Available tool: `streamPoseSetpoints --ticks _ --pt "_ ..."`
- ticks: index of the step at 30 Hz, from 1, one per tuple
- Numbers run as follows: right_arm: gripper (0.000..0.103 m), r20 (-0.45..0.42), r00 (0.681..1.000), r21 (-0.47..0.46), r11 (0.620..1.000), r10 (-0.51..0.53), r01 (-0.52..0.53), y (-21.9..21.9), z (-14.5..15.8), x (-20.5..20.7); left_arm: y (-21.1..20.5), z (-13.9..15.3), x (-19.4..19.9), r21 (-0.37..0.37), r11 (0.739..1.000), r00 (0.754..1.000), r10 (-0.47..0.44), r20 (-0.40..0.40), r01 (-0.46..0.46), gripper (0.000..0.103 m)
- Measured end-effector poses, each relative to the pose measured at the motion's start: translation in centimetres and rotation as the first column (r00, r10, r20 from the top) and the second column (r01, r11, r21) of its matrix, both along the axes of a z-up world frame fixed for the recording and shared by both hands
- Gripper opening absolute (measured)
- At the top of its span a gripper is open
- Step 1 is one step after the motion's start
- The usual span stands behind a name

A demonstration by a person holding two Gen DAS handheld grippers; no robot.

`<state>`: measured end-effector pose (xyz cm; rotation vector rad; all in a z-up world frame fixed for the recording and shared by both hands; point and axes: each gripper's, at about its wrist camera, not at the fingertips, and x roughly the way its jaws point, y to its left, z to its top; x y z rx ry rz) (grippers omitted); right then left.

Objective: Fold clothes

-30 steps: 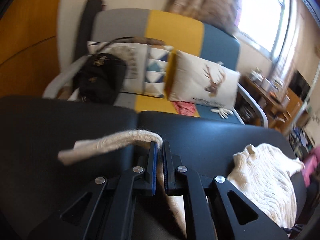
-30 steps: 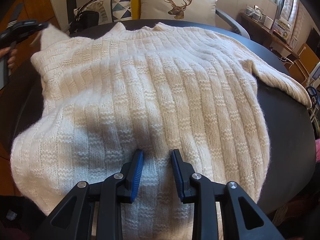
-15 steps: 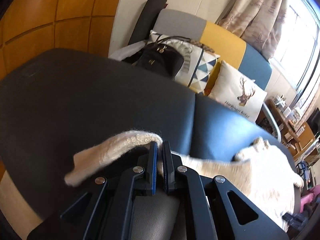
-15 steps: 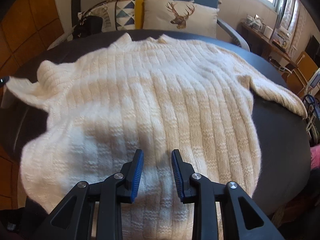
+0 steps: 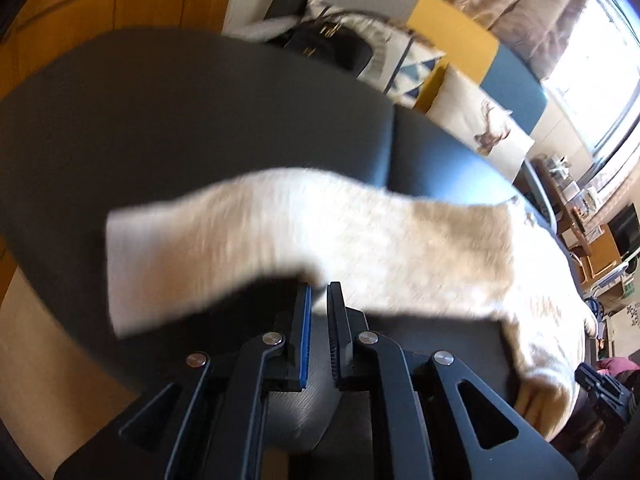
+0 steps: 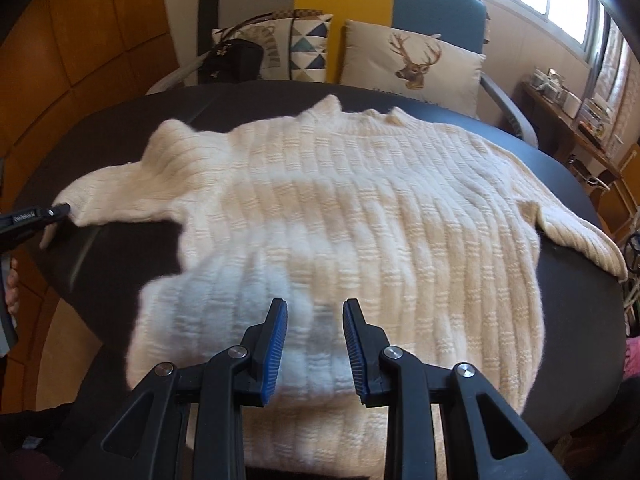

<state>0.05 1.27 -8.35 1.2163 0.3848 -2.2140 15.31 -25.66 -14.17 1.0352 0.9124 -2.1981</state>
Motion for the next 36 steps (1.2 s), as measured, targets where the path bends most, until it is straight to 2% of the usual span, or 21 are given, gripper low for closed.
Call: streamPoseSetpoints --ticks 4,6,8,11,12,14,15,21,24,28,31,35,36 --pt "0.028 -0.009 0.998 -0.024 0.998 0.057 -0.057 -1.3 0.4 0.7 -0.1 -1.3 3.5 0.101 0.994 0.999 0.032 0.02 -0.034 0.009" --pt "0.028 -0.014 0.997 -0.023 0.997 0.073 -0.073 -2.0 0.4 0.8 0.1 -0.8 5.8 0.134 0.988 0.997 0.078 -0.017 -0.075 0.009" --pt "0.028 -0.01 0.996 -0.032 0.995 0.089 -0.089 -2.5 0.3 0.9 0.2 0.7 8.0 0.121 0.987 0.991 0.119 -0.065 -0.11 0.009" --pt "0.028 -0.009 0.993 -0.033 0.993 0.116 -0.116 -3.4 0.2 1.1 -0.6 4.1 9.6 0.041 0.989 0.983 0.143 -0.117 -0.139 0.01" --pt "0.028 -0.007 0.992 -0.033 0.991 0.127 -0.128 -3.7 0.1 1.2 -1.1 5.2 9.5 0.006 0.991 0.984 0.133 -0.122 -0.133 0.014" --pt "0.028 -0.006 0.99 -0.033 0.989 0.142 -0.142 -4.2 0.0 1.5 -2.1 6.3 8.2 -0.055 0.993 0.989 0.095 -0.115 -0.102 0.033" --pt "0.028 -0.007 0.989 -0.032 0.989 0.147 -0.147 -4.4 0.0 1.6 -2.6 6.7 7.4 -0.084 0.993 0.991 0.074 -0.108 -0.083 0.035" --pt "0.028 -0.017 0.985 -0.008 0.985 0.173 -0.173 -5.3 0.1 2.4 -5.9 4.5 0.9 -0.087 0.993 0.997 -0.075 -0.003 0.074 0.035" --pt "0.029 -0.019 0.985 0.014 0.985 0.174 -0.174 -5.6 0.1 2.5 -6.6 2.7 -1.2 -0.08 0.986 0.988 -0.137 0.078 0.143 0.035" --pt "0.029 -0.008 0.982 0.021 0.982 0.188 -0.188 -6.4 0.1 2.1 -6.9 0.7 -2.6 -0.039 0.978 0.971 -0.196 0.135 0.203 0.035" --pt "0.029 0.028 0.966 -0.059 0.965 0.258 -0.256 -8.3 1.0 1.7 -7.2 -0.2 -3.1 -0.022 0.977 0.966 -0.206 0.157 0.212 0.035" --pt "0.031 0.068 0.945 -0.153 0.939 0.32 -0.307 -11.3 1.7 0.1 -7.1 -0.2 -4.0 -0.047 0.971 0.954 -0.22 0.206 0.234 0.036" --pt "0.031 0.064 0.946 -0.145 0.941 0.316 -0.305 -12.2 1.5 -0.8 -6.9 -0.1 -4.4 -0.057 0.969 0.95 -0.221 0.221 0.239 0.036"
